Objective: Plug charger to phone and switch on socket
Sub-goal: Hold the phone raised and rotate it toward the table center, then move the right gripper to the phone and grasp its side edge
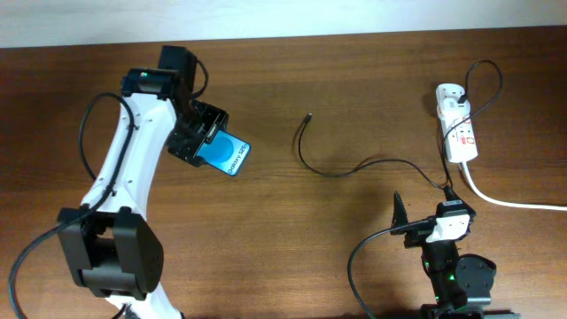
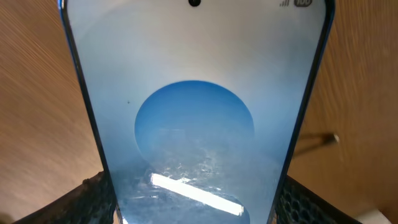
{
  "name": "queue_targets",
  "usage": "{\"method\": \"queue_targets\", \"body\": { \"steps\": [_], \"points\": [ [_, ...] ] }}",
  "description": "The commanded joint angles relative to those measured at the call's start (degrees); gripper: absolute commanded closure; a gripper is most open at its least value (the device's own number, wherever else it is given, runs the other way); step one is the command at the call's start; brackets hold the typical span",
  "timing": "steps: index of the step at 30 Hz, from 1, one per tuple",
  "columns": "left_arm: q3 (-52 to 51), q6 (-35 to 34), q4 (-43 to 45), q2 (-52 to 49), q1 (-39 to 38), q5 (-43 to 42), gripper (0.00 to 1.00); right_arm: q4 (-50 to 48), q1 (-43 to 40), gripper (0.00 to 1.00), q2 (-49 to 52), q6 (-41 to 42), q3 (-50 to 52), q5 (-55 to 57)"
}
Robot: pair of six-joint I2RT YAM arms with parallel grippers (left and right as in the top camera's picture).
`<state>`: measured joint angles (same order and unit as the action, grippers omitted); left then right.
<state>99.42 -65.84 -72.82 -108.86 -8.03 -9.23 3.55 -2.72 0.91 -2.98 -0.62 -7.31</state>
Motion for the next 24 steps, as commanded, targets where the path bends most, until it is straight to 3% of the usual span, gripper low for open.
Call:
{"method": "queue_targets", "body": {
  "steps": [1,5,11,17,24],
  "points": [
    [0.0,3.8,0.3,2.1,-1.4,7.4,1.00,0.3,0.5,0.02,-0.4,0.4,0.3,0.1],
    [0.0,14.5,2.3,2.1,-2.4,7.3,1.00,0.3,0.5,0.02,-0.4,0.4,0.3,0.1],
    [0.0,24.0,2.8,2.1,-2.4,4.4,1.00,0.3,0.5,0.02,-0.4,0.5,0.3,-0.4],
    [0.0,24.1,5.2,2.1,-2.4,3.2,1.00,1.3,0.5,0.02,2.1,15.6,-0.3,-0.6],
    [0.0,24.1,5.3,2.1,-2.4,2.6,1.00,7.7,0.5,0.02,21.6,15.9,-14.1,-6.0]
  ]
}}
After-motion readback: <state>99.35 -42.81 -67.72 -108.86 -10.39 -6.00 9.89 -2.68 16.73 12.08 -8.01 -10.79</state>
